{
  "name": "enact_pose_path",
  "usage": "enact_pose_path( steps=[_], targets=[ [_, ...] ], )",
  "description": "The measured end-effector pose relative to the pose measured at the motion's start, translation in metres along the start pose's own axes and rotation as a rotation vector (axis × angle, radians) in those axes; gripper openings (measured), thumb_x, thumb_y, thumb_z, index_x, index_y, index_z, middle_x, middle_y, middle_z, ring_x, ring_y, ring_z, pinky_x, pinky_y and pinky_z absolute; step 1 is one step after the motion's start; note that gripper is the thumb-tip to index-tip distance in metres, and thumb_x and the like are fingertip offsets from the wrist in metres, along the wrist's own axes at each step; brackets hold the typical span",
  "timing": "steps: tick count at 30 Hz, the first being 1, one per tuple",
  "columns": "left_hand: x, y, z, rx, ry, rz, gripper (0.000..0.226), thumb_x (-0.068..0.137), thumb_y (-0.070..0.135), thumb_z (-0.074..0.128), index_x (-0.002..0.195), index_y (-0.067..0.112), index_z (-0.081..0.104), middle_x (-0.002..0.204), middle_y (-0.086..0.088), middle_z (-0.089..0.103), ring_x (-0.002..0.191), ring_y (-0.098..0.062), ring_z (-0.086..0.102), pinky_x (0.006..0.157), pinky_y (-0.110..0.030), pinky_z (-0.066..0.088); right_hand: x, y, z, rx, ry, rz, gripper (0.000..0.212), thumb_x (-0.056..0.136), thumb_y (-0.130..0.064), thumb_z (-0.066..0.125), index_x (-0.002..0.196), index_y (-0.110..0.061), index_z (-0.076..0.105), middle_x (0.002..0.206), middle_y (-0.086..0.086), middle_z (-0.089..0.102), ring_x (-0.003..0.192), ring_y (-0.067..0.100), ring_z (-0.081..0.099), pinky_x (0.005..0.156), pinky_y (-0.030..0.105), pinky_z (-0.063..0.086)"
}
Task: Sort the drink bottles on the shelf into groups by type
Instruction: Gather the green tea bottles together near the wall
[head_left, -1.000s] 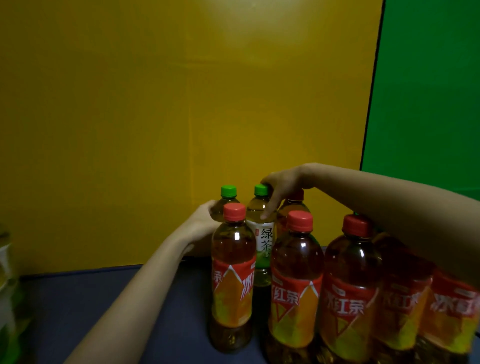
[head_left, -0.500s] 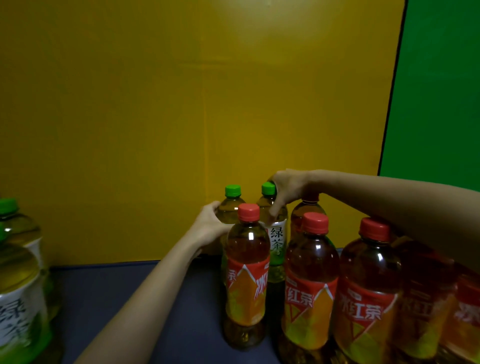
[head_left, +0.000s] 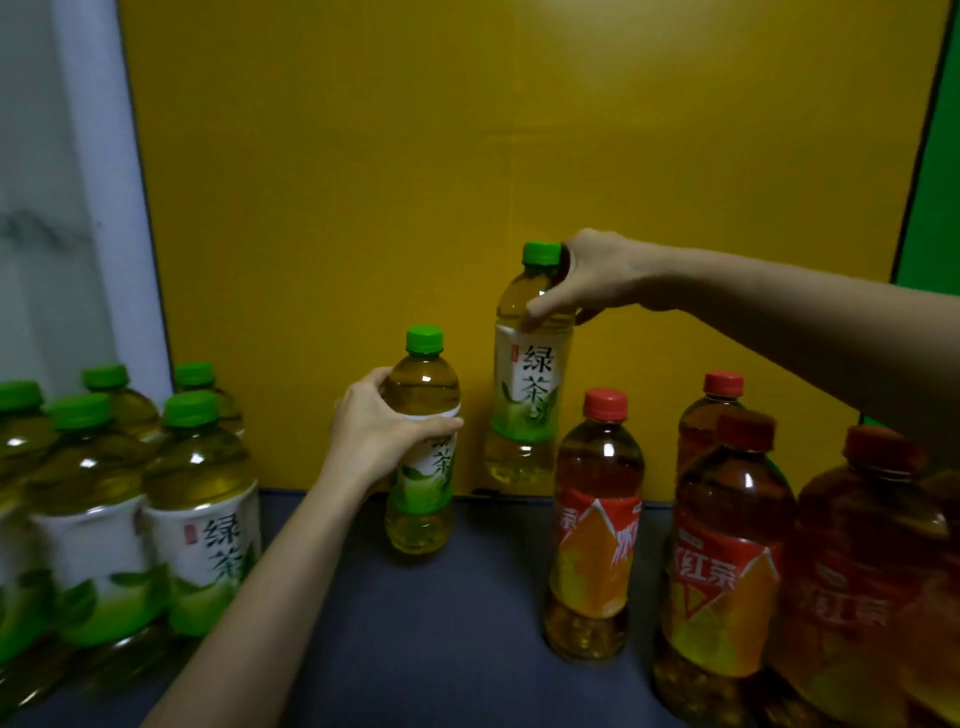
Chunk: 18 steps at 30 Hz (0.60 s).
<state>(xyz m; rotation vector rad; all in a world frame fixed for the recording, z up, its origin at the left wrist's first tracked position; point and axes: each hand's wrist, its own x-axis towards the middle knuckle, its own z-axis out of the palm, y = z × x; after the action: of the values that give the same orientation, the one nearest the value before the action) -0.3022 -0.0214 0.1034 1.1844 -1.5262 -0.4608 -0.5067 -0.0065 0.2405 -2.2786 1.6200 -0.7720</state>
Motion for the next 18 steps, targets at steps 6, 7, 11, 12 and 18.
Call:
enact_pose_path(
  steps=[6,7,11,12,18],
  targets=[
    [-0.022,-0.017,-0.029,0.065,0.075,-0.023,0.056,0.057,0.023,0.087,0.102,0.015,0.056,0.102,-0.004,0.063,0.098,-0.023,0.060,0.086,-0.036,0.050,0.001,-0.034,0.042,0.034,-0.005,-0.032,0.036,0.070,-0.030,0.074,0.092,-0.005,0.061,0.099,0.012,0.064,0.095,0.025,0.061,0.081,0.036,0.053],
    [-0.026,-0.021,-0.032,0.076,0.069,-0.031,0.058,0.058,0.023,0.086,0.106,0.014,0.055,0.103,-0.004,0.061,0.099,-0.024,0.059,0.087,-0.037,0.050,0.000,-0.037,0.050,0.027,-0.006,-0.023,0.037,0.069,-0.031,0.075,0.091,-0.005,0.061,0.096,0.012,0.064,0.092,0.024,0.061,0.079,0.036,0.054],
    [-0.041,-0.033,-0.041,0.132,0.048,-0.050,0.062,0.063,0.028,0.083,0.110,0.011,0.047,0.104,-0.005,0.057,0.104,-0.027,0.057,0.088,-0.040,0.049,-0.007,-0.045,0.081,-0.041,-0.015,0.010,0.034,0.065,-0.034,0.079,0.076,-0.010,0.058,0.078,0.006,0.060,0.075,0.018,0.058,0.060,0.026,0.052],
    [-0.043,-0.035,-0.042,0.138,0.042,-0.054,0.064,0.065,0.030,0.082,0.112,0.009,0.046,0.109,-0.008,0.058,0.105,-0.028,0.056,0.088,-0.041,0.049,-0.009,-0.046,0.088,-0.064,-0.010,0.018,0.036,0.064,-0.036,0.080,0.074,-0.010,0.057,0.076,0.005,0.059,0.072,0.017,0.058,0.056,0.024,0.051],
    [-0.052,-0.047,-0.041,0.141,0.064,0.015,0.077,0.075,0.033,0.073,0.131,0.001,0.031,0.127,-0.016,0.053,0.116,-0.031,0.051,0.091,-0.037,0.045,-0.022,-0.043,0.119,-0.134,0.038,0.096,0.042,0.059,-0.042,0.081,0.073,-0.010,0.058,0.072,0.004,0.060,0.065,0.017,0.059,0.048,0.022,0.045]
  ],
)
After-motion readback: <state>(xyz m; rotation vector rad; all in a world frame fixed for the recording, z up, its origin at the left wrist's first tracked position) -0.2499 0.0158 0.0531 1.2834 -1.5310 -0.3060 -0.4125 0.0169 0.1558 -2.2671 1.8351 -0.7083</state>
